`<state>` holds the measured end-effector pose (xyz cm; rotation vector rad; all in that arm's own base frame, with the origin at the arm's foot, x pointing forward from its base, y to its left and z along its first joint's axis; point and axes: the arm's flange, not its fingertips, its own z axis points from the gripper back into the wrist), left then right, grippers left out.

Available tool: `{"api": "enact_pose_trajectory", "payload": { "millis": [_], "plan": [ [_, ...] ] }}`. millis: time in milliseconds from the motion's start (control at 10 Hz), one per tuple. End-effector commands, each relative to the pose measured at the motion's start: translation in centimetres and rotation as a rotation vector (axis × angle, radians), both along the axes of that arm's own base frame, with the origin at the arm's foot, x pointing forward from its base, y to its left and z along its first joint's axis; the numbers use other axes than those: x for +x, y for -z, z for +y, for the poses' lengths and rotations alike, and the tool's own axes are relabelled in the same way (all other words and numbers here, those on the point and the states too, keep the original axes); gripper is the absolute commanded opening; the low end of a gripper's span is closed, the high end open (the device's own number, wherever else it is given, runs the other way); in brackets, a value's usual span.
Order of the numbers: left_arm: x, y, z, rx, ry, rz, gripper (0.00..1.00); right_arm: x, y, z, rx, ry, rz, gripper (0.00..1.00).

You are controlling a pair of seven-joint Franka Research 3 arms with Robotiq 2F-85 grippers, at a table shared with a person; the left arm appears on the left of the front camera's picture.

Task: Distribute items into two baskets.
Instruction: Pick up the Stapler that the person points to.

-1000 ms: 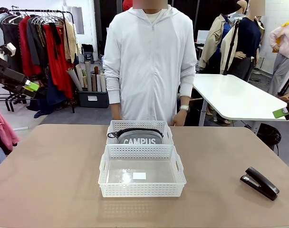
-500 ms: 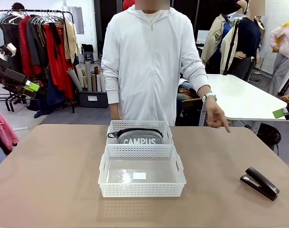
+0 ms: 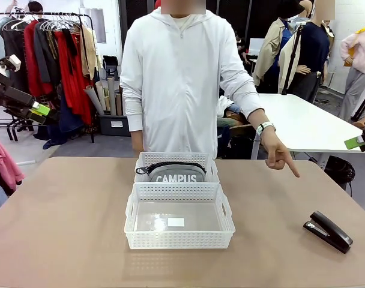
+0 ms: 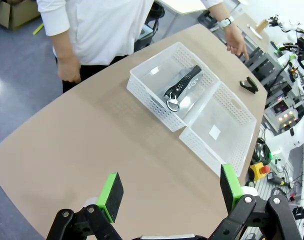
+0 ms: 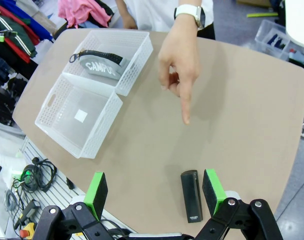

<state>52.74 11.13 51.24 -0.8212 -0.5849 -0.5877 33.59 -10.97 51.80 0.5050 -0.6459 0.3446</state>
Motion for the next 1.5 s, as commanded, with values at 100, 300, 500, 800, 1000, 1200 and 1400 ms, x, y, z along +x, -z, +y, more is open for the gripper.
{"api": "enact_pose_trajectory", "payload": {
  "millis": [100, 300, 500, 800, 1000, 1200, 1400],
  "plan": [
    [0.0, -0.1, 0.1, 0.0, -0.003, 0.001, 1.0, 0.0, 0.1, 0.0, 0.023, -0.015, -0.022, 1.0],
    [0.0, -0.1, 0.1, 0.0, -0.003, 0.001, 1.0, 0.0, 0.1, 0.0, 0.023, -0.015, -0.022, 1.0],
    [0.0, -0.1, 0.1, 0.0, -0.003, 0.001, 1.0, 0.0, 0.1, 0.0, 0.023, -0.015, -0.022, 1.0],
    [0.0, -0.1, 0.1, 0.0, -0.003, 0.001, 1.0, 0.0, 0.1, 0.0, 0.023, -0.015, -0.022, 1.0],
    [0.0, -0.1, 0.1, 0.0, -0.003, 0.001, 1.0, 0.0, 0.0, 0.0, 0.0, 0.0, 0.0, 1.0],
    [0.0, -0.1, 0.1, 0.0, -0.003, 0.001, 1.0, 1.1, 0.4, 0.6, -0.067, -0.024, 0.081, 1.0],
    [0.0, -0.1, 0.1, 0.0, -0.003, 0.001, 1.0, 1.8, 0.5, 1.2, -0.144, -0.039, 0.164, 1.0]
  ]
}}
